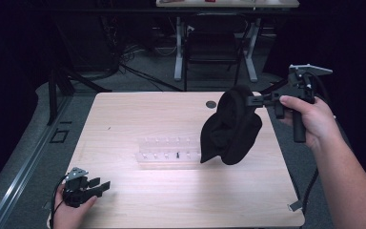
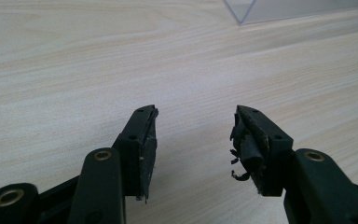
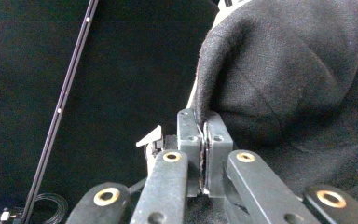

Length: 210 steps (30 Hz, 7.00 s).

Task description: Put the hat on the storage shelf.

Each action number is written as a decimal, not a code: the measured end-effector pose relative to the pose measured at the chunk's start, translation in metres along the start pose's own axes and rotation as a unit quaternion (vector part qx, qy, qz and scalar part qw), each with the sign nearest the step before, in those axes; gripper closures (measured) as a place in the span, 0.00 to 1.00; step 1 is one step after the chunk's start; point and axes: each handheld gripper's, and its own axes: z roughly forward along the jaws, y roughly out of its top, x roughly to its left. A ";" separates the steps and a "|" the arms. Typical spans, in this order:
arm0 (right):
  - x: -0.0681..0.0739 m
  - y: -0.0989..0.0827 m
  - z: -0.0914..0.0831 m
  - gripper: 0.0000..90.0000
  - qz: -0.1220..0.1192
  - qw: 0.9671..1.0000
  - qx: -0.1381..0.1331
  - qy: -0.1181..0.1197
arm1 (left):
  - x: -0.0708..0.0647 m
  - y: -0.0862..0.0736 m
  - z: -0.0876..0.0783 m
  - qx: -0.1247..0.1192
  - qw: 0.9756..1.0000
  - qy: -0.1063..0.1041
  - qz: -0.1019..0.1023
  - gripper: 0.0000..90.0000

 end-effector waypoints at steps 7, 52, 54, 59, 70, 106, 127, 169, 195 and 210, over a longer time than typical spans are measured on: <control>0.007 0.007 0.020 0.98 -0.005 1.000 0.006 0.003 | 0.001 0.000 0.000 0.002 1.000 -0.001 0.000 0.55; 0.009 0.026 0.099 0.98 -0.005 1.000 0.019 0.007 | 0.000 0.002 0.001 -0.001 1.000 -0.005 0.005 0.55; 0.009 0.027 0.102 0.98 -0.005 1.000 0.019 0.005 | -0.001 0.002 0.001 -0.001 1.000 -0.006 0.005 0.55; 0.009 0.026 0.106 0.98 -0.010 1.000 0.027 0.002 | -0.001 0.003 0.002 0.000 1.000 -0.006 0.006 0.55; 0.014 0.023 0.115 0.98 -0.011 0.999 0.031 0.014 | -0.008 0.012 0.001 -0.013 1.000 -0.020 0.007 0.55; 0.034 0.018 0.144 0.98 -0.020 0.998 0.051 0.018 | -0.106 0.105 0.006 -0.053 0.986 -0.086 0.131 0.65; 0.035 0.016 0.147 0.97 -0.022 0.998 0.049 0.021 | -0.164 0.125 0.022 -0.044 0.973 -0.115 0.194 0.71; 0.040 0.012 0.152 0.92 -0.032 0.998 0.045 0.032 | -0.193 0.122 0.041 -0.049 0.958 -0.062 0.276 0.93; 0.048 0.017 0.124 0.91 -0.065 0.998 0.015 0.012 | -0.173 0.109 0.042 -0.049 0.962 -0.041 0.265 0.95; 0.048 0.015 0.113 0.91 -0.078 0.997 0.006 -0.011 | -0.154 0.090 0.056 -0.039 0.971 -0.054 0.230 0.94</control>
